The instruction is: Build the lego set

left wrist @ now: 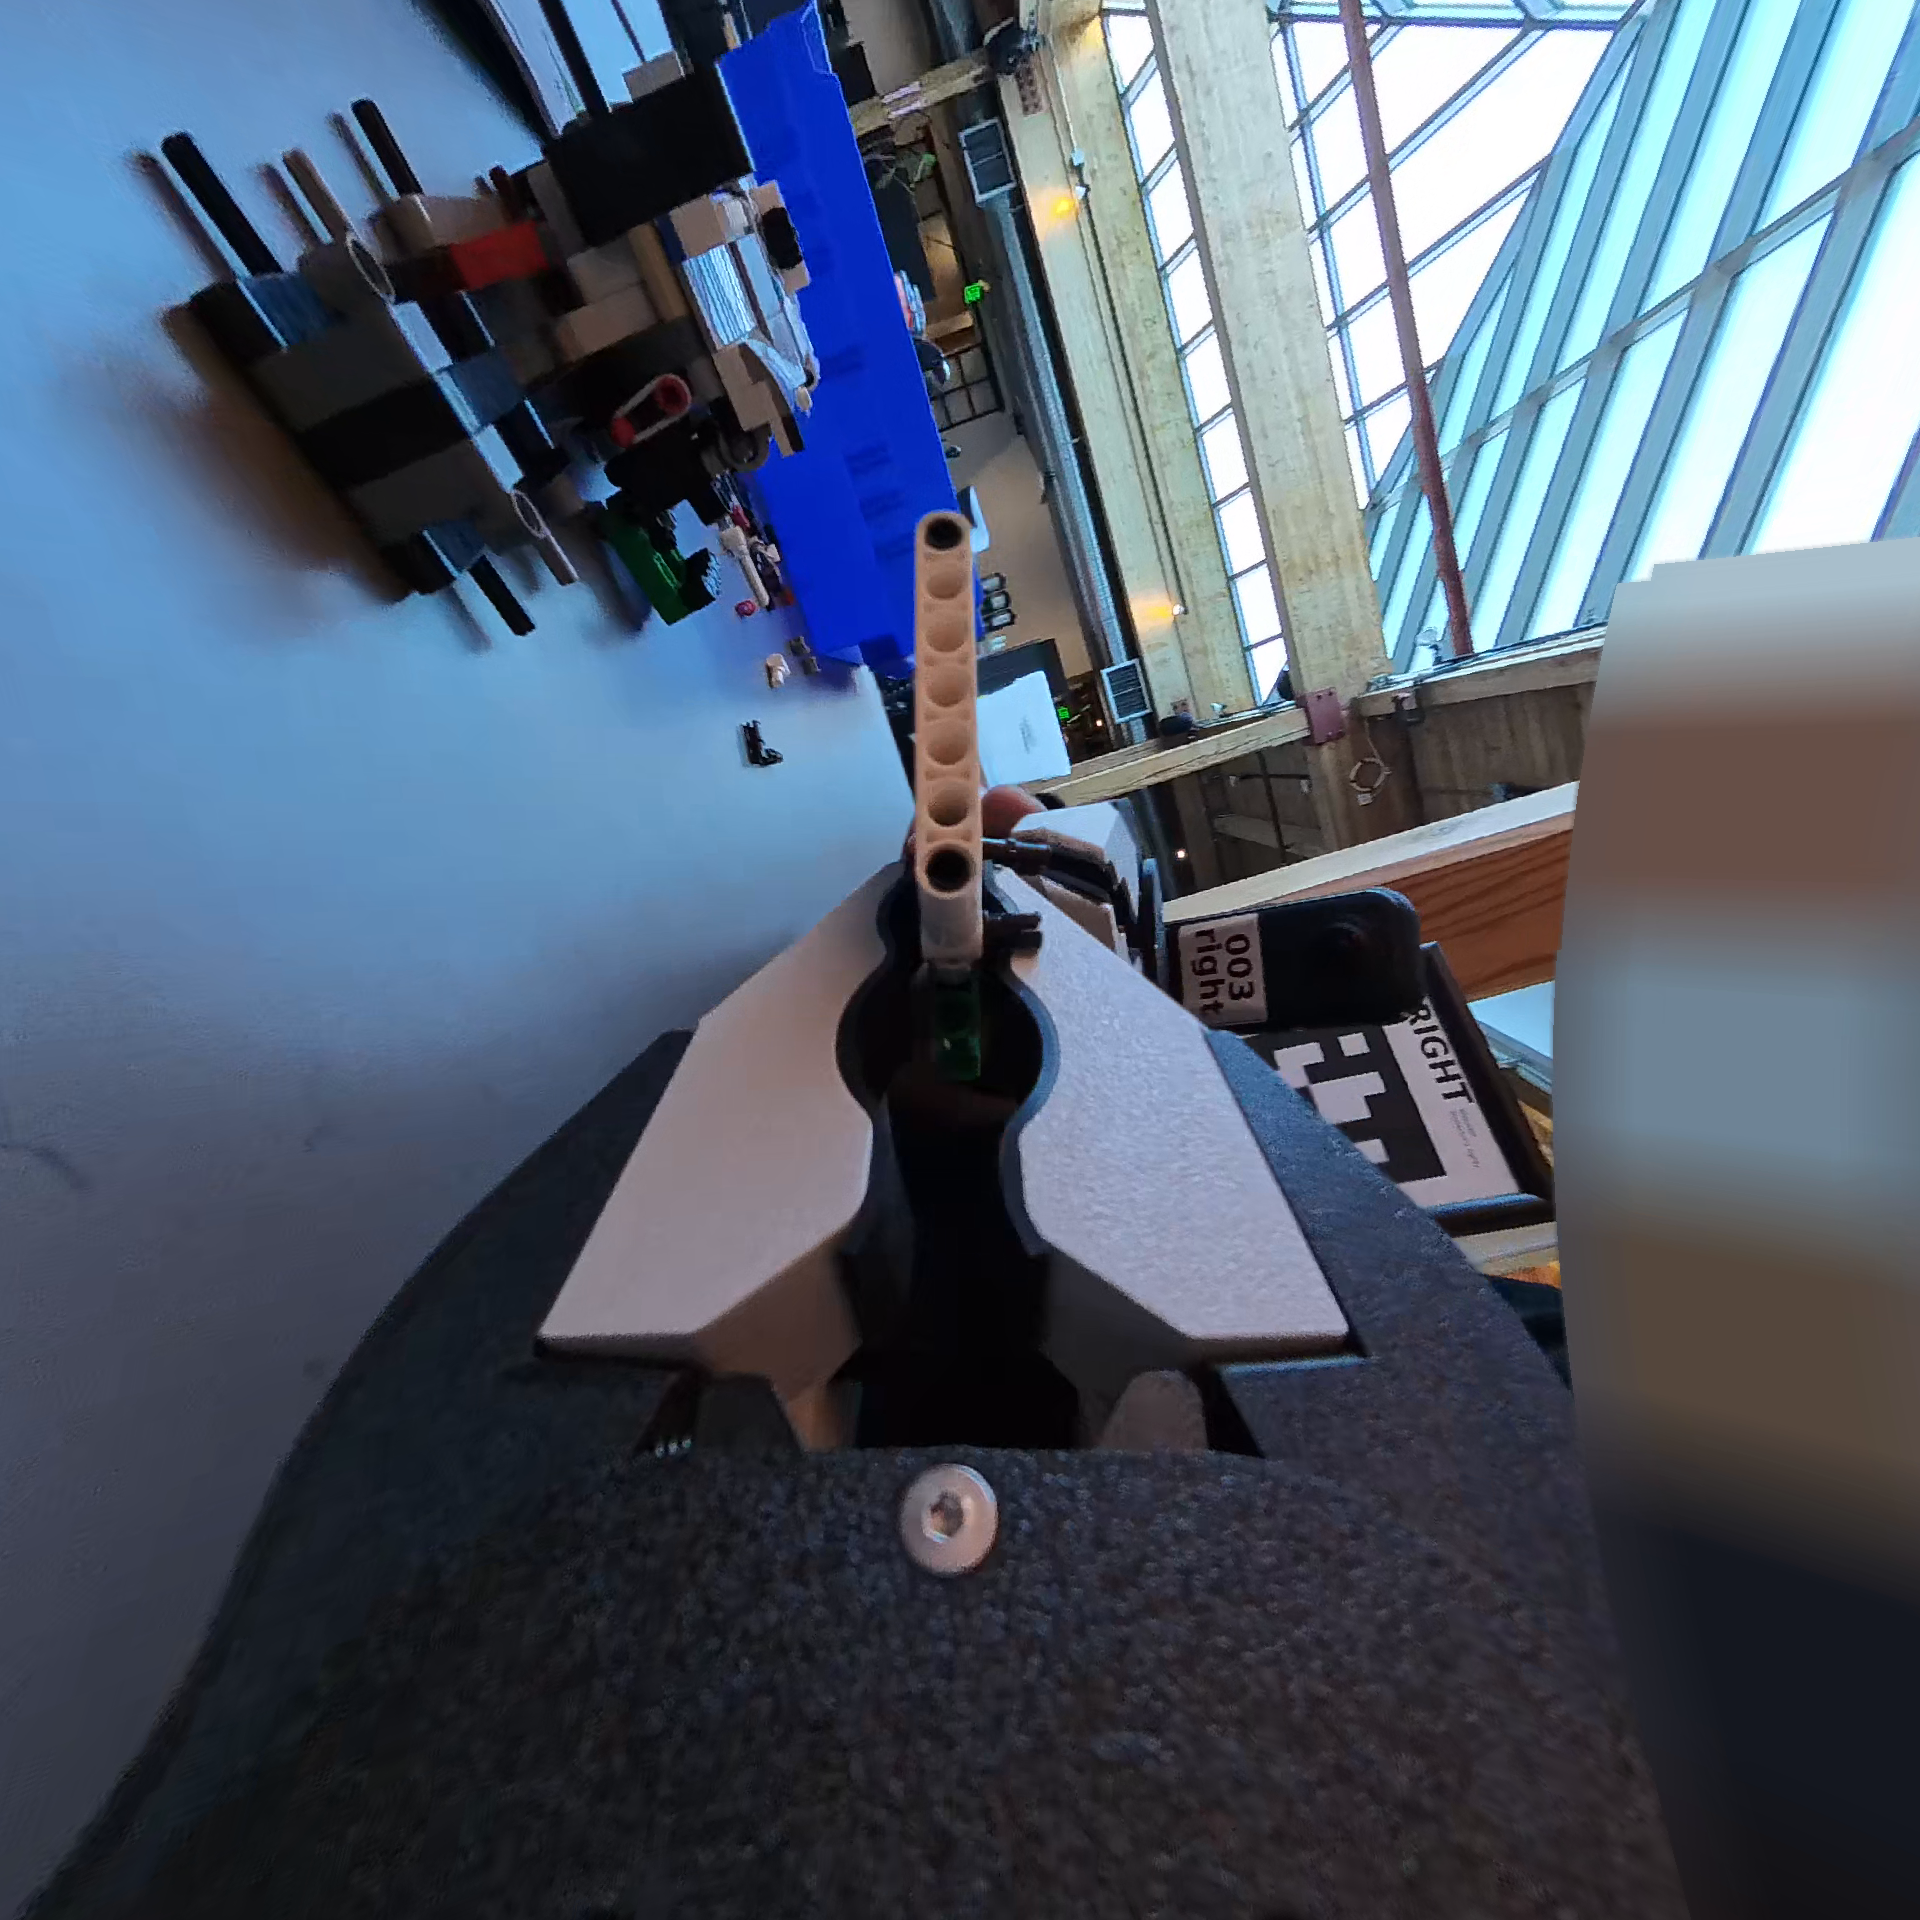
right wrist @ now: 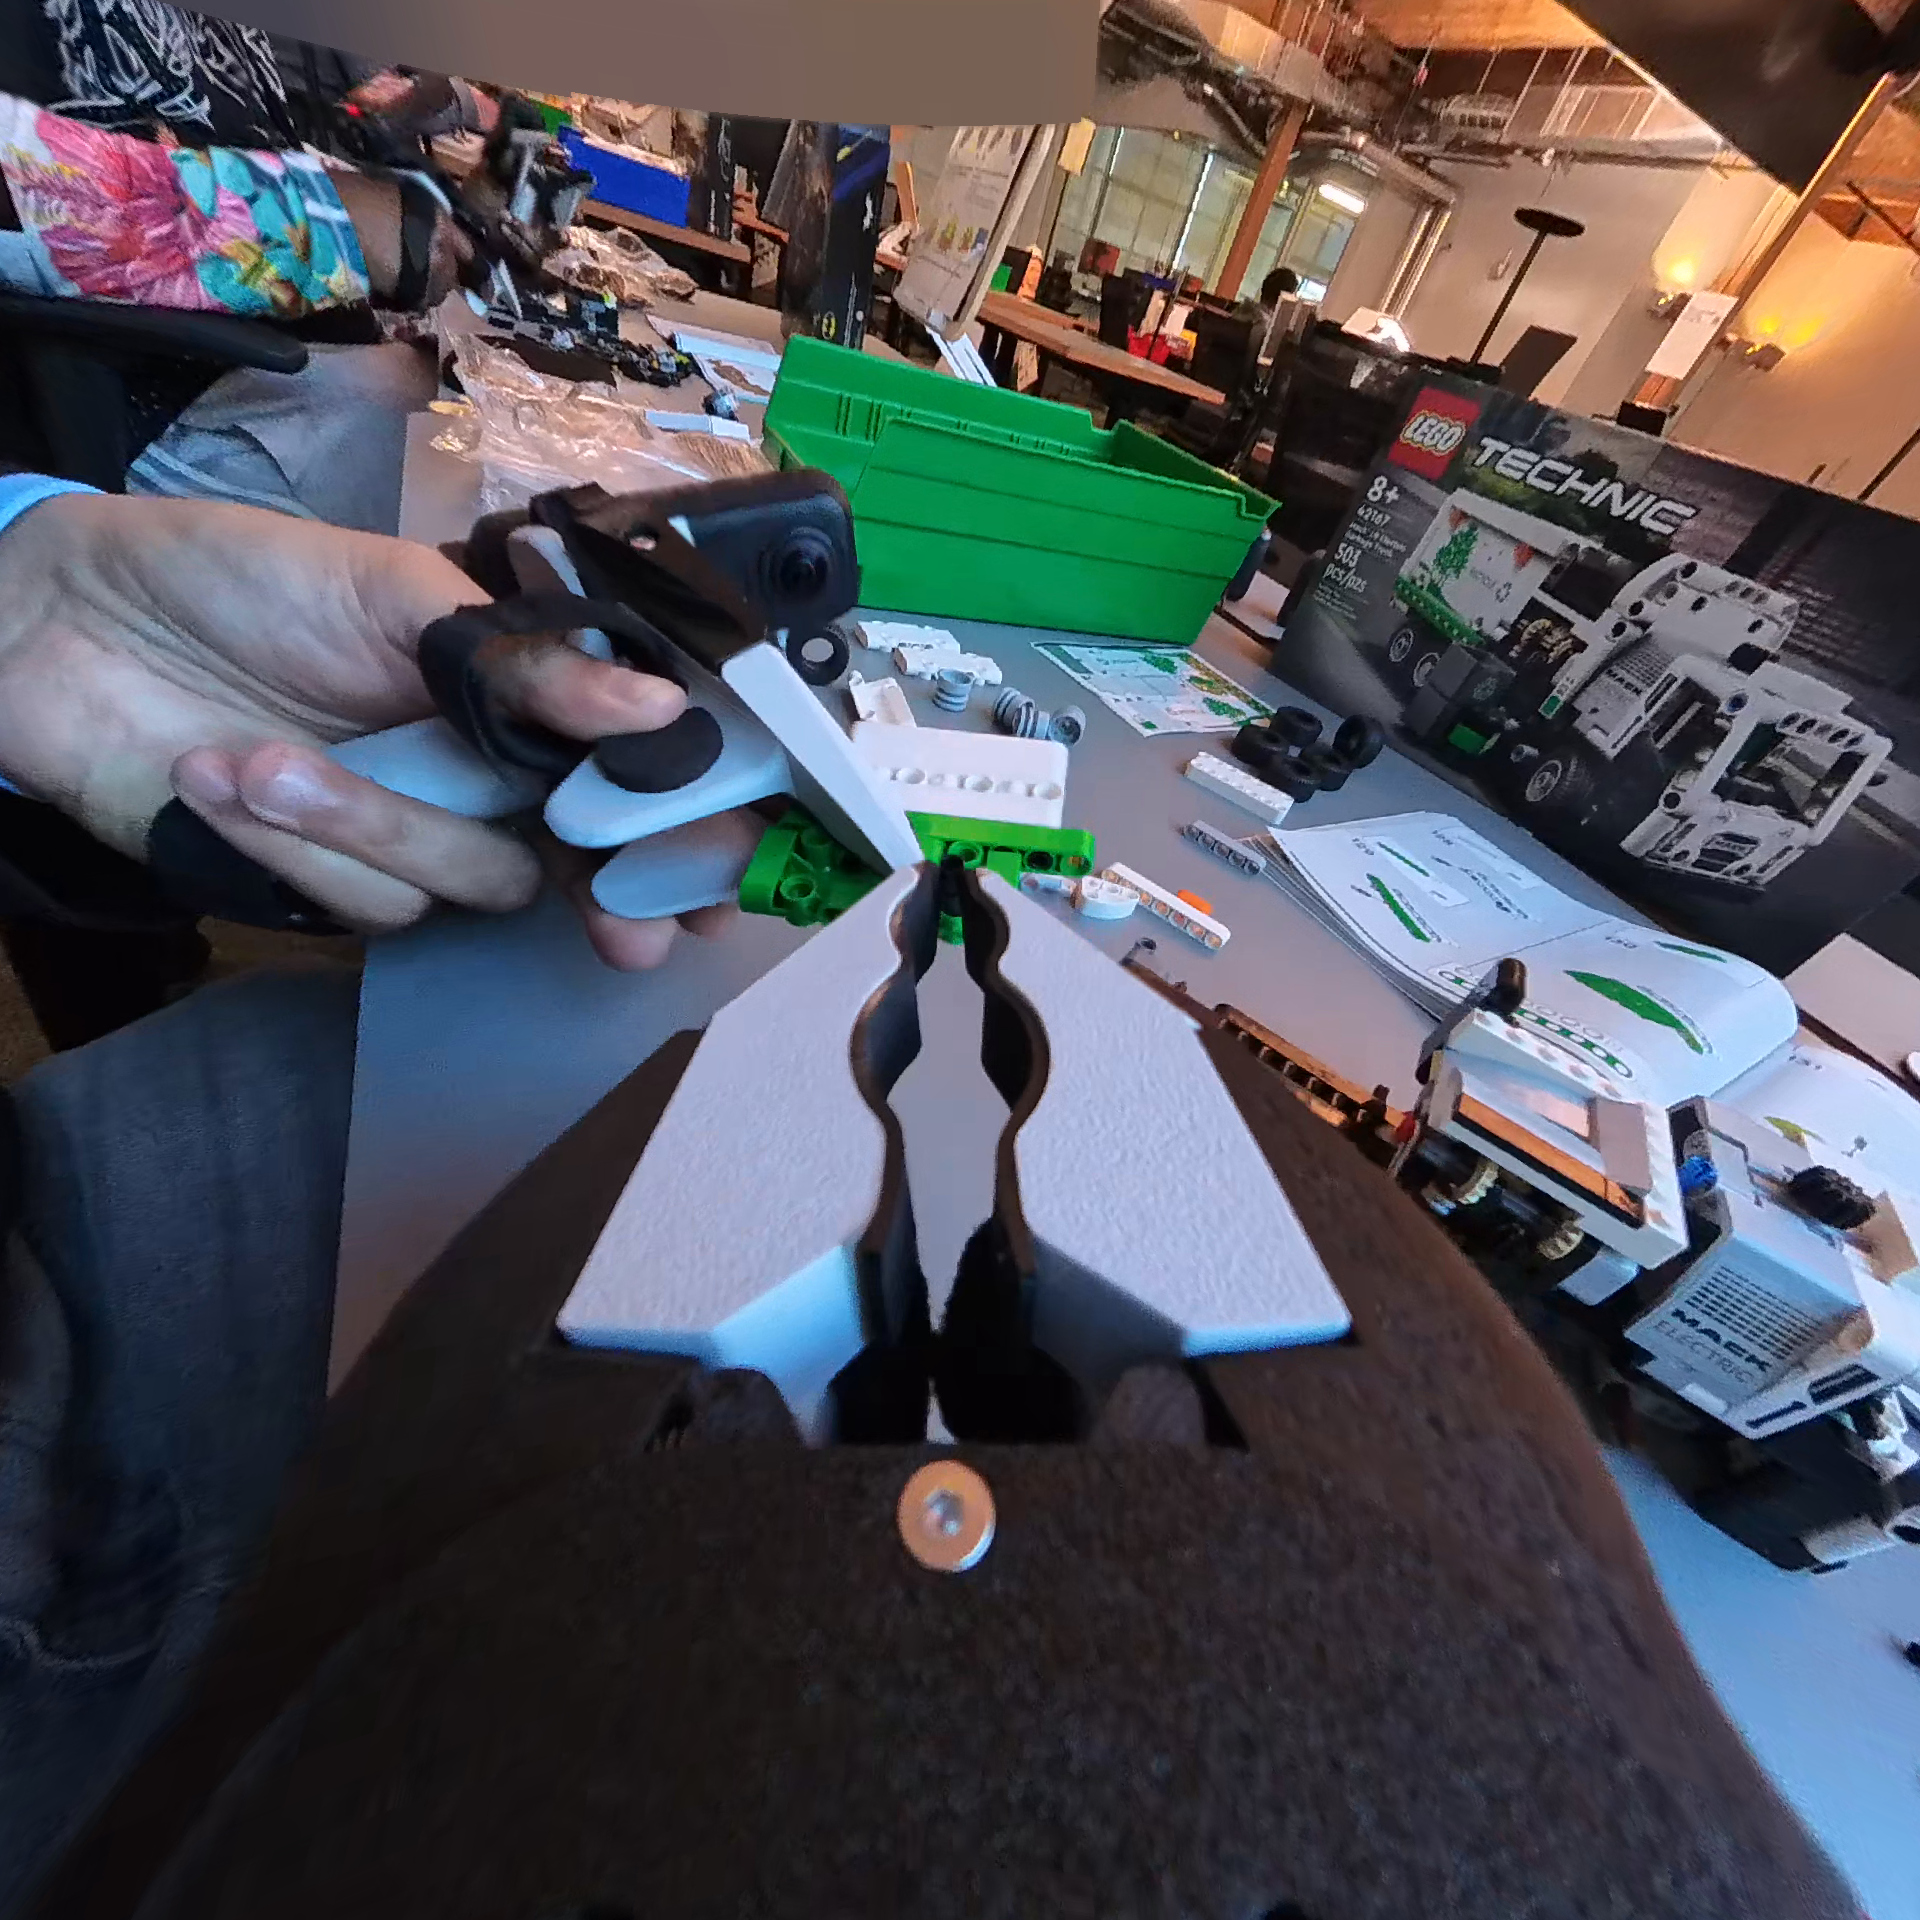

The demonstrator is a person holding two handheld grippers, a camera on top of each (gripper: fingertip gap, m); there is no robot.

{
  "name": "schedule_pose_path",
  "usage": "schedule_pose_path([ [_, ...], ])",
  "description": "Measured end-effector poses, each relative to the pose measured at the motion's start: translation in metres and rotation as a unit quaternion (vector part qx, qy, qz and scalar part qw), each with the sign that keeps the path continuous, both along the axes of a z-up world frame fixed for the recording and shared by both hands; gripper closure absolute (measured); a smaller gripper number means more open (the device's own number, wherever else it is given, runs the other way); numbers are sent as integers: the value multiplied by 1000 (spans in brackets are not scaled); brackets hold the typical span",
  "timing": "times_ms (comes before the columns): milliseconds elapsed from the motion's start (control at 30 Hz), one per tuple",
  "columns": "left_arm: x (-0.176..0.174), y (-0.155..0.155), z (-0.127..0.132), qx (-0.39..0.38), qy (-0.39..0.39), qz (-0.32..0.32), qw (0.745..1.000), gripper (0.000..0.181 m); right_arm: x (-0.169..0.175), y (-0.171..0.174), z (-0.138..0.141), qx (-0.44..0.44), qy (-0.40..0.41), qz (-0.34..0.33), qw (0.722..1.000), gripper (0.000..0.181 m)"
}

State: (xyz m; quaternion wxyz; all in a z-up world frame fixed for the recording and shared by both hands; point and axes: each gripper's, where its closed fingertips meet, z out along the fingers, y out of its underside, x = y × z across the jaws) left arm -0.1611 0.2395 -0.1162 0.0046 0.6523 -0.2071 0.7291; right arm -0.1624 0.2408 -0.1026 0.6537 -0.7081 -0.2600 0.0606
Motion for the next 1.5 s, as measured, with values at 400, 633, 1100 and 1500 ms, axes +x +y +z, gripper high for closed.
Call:
schedule_pose_path([
  [400, 1, 10, -20, 168, 74, 16, 983, 174, 2, 8, -20, -74, -13, -24, 997, 179],
  [633, 2, 12, -21, 195, 81, 18, 977, 174, 7, 5, -27, -100, -20, -30, 994, 180],
  [1100, 0, 20, -33, 268, 122, 19, 956, 175, 16, -8, -64, -222, -53, -23, 973, 181],
  [1500, -13, -10, -41, 201, 112, -171, 958, 175, 103, -16, -67, -264, -19, -173, 949, 163],
])
